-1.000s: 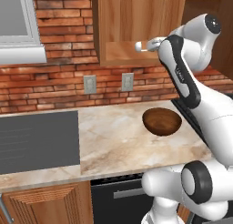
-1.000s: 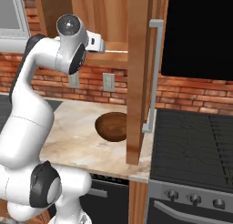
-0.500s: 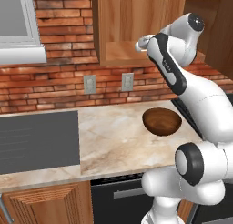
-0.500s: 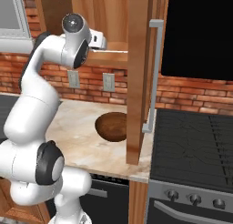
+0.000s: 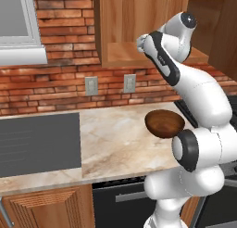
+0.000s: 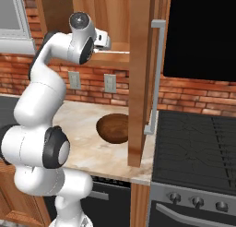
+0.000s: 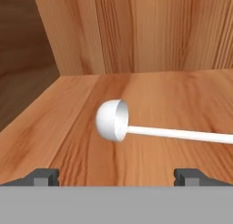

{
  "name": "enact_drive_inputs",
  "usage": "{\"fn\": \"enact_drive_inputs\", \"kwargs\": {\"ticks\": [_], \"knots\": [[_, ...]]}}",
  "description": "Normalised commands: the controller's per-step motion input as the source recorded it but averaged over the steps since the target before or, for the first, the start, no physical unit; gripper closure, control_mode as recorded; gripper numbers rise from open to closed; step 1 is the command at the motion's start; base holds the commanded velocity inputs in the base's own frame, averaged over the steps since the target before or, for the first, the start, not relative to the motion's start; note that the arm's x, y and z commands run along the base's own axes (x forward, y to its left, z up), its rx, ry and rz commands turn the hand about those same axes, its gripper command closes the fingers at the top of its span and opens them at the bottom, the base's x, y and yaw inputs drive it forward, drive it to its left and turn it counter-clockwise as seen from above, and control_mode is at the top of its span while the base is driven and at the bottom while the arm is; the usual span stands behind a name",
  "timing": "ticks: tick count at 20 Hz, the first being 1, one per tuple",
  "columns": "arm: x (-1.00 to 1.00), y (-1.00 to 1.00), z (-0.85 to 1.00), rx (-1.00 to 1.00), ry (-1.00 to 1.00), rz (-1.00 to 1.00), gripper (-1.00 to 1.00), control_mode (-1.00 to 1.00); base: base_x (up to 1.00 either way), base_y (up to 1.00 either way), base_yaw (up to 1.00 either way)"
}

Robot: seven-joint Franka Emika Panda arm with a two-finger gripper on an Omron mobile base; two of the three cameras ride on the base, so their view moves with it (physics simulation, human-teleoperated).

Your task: Open the cabinet and move the ladle to the pot. Then close the cabinet.

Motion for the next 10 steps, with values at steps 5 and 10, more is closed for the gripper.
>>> {"fn": "enact_drive_inputs", "kwargs": {"ticks": [5, 10], "knots": [[0.32, 0.03, -0.24, 0.0, 0.01, 0.0, -1.0, -1.0, 0.0, 0.0, 0.0], [0.34, 0.08, -0.22, 0.0, 0.0, 0.0, -1.0, -1.0, 0.0, 0.0, 0.0]]}}
